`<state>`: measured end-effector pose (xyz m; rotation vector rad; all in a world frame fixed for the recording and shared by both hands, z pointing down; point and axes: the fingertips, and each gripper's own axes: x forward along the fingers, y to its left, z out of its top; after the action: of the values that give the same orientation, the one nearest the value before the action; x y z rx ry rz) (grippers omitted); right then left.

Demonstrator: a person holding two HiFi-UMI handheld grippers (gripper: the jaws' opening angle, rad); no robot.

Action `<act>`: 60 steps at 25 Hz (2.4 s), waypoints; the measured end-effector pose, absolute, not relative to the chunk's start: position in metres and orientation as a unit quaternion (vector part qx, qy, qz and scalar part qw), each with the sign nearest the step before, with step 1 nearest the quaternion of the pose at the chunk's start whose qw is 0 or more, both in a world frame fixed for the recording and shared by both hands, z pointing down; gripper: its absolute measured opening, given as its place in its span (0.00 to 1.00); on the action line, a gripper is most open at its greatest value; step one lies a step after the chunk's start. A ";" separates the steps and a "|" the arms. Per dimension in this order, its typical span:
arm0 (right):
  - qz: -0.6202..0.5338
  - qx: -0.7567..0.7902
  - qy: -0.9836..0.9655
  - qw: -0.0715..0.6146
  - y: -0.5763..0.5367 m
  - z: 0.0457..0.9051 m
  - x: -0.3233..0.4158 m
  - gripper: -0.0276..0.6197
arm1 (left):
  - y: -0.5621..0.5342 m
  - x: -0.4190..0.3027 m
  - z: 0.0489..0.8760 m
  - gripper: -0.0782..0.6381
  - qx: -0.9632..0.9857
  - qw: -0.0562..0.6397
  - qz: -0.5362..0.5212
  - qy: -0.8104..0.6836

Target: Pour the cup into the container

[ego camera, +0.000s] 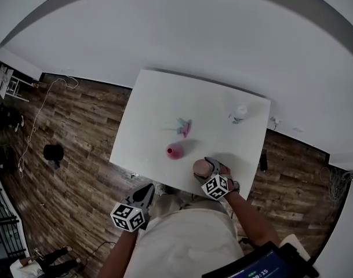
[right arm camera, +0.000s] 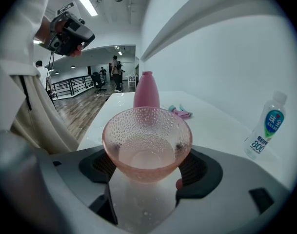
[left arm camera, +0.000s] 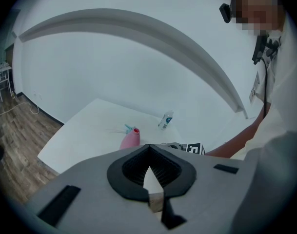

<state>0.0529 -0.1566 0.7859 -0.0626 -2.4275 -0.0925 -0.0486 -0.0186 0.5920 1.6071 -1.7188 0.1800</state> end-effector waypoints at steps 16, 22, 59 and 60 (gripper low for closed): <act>-0.038 -0.014 -0.936 0.351 -0.157 0.794 0.050 0.60 | -0.006 -0.053 0.592 0.12 0.615 0.380 0.069 -0.687; -0.029 -0.008 -0.935 0.354 -0.158 0.793 0.050 0.60 | -0.003 -0.055 0.590 0.12 0.610 0.381 0.066 -0.692; 0.067 0.113 -0.900 0.417 -0.132 0.652 0.030 0.60 | -0.059 -0.121 0.587 0.12 0.755 0.336 0.118 -0.550; 0.069 0.116 -0.897 0.420 -0.131 0.648 0.028 0.60 | -0.060 -0.122 0.589 0.12 0.761 0.337 0.120 -0.542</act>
<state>0.0281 -0.1307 0.6477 0.2915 -2.2487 0.1729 -0.1217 -0.0596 0.5892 1.9838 -1.4121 0.3117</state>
